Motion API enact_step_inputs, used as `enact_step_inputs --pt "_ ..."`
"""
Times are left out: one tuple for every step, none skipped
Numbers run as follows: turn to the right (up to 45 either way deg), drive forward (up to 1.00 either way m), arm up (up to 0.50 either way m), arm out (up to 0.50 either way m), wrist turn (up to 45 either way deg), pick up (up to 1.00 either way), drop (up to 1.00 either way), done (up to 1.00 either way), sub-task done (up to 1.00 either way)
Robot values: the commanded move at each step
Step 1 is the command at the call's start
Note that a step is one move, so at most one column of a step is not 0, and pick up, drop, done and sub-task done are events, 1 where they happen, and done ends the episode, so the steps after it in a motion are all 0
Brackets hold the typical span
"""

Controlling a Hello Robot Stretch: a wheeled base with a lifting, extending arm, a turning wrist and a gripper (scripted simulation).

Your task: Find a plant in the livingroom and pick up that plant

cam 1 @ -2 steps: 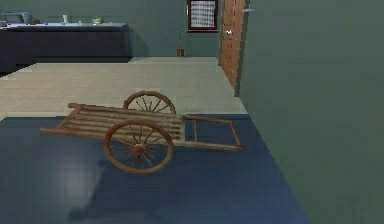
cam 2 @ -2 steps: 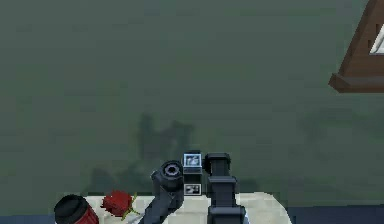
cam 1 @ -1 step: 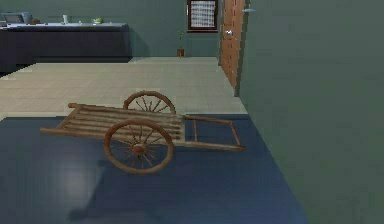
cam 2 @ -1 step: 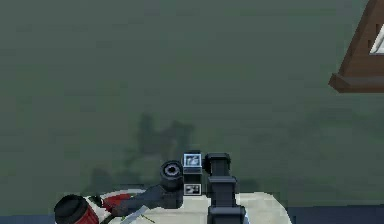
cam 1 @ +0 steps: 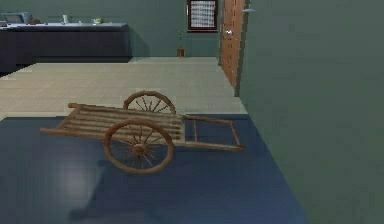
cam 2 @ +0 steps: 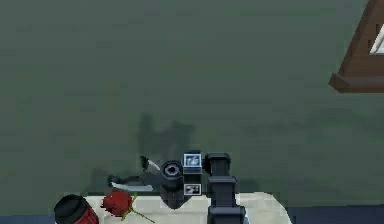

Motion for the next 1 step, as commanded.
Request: enact_step_inputs --pt "0.0 0.00 0.00 0.00 9.0 0.00 0.00 0.00 0.00"
